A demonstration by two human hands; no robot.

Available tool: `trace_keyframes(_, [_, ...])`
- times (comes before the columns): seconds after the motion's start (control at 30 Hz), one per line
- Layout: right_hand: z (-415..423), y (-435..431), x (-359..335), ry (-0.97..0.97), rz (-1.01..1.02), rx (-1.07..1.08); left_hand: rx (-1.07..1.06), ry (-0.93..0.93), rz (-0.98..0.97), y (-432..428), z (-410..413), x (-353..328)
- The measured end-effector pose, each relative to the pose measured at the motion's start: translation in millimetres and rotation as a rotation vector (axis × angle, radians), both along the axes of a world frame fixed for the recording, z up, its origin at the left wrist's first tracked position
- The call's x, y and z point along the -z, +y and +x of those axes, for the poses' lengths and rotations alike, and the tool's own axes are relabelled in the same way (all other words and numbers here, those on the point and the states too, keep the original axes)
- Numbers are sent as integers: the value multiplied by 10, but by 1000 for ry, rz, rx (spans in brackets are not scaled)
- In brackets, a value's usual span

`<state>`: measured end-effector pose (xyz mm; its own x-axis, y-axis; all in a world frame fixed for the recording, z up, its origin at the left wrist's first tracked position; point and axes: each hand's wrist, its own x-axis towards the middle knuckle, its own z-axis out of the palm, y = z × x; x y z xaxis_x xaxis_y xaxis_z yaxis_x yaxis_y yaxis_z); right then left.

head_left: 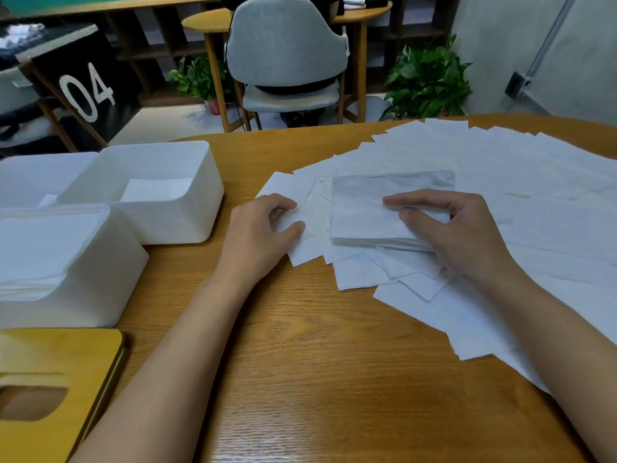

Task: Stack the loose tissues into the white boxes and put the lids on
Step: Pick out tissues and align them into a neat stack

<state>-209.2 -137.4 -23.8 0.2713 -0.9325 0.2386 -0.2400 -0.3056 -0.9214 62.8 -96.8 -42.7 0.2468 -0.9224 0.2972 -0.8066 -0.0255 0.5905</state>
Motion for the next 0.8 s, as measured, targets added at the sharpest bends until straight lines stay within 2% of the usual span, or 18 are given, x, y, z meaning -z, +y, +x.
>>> trace_keyframes(0.33, [11, -13, 27, 16, 14, -4, -21, -68, -109, -6, 25, 47])
trace_keyframes(0.53, [15, -19, 39, 20, 12, 31, 7, -59, -349, 29, -46, -56])
trace_keyframes(0.8, [21, -26, 53, 24, 21, 22, 55, -94, -380, 45, -108, -77])
